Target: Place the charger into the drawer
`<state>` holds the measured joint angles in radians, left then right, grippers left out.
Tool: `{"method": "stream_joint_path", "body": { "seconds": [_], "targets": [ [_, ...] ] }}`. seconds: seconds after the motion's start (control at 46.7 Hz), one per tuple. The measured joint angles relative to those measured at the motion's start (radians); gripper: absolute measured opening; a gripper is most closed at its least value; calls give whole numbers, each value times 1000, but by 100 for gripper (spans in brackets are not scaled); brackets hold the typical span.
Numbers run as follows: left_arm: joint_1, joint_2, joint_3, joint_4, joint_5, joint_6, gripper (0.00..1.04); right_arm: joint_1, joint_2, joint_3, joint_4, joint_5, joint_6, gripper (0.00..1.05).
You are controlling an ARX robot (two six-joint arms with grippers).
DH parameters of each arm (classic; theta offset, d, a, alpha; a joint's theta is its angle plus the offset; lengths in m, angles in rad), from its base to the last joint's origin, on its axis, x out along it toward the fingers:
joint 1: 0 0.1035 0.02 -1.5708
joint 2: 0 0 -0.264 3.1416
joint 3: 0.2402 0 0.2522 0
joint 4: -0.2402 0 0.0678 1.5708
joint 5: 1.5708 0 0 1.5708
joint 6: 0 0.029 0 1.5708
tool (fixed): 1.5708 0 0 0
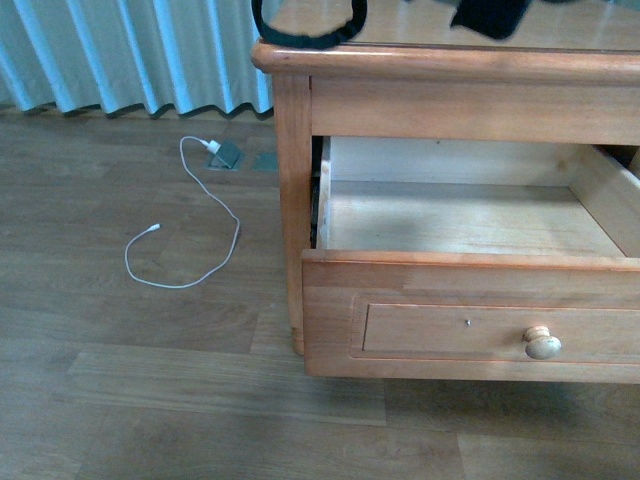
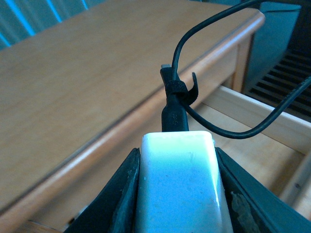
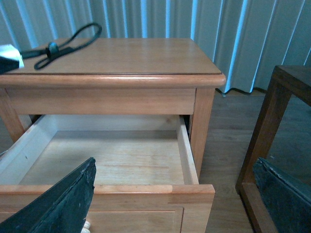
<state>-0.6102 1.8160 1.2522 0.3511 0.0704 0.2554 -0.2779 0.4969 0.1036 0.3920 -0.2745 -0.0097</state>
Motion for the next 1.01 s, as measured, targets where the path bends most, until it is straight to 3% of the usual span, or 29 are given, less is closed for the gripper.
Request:
{"method": "stream_joint_path", "body": {
  "seconds": [0.257,0.621,0.899,1.006],
  "targets": [
    [-28,57,-40,-8,-23,13,40,0,0,0,0,0,0,96],
    [-22,317,101,3,-63,-48,40,0,0,0,0,0,0,96],
    [-21,334,129,69,-182,-60,78,0,0,0,0,0,0,96],
    [-13,257,77,95,-309,-43,96,0,0,0,0,0,0,96]
  ]
}}
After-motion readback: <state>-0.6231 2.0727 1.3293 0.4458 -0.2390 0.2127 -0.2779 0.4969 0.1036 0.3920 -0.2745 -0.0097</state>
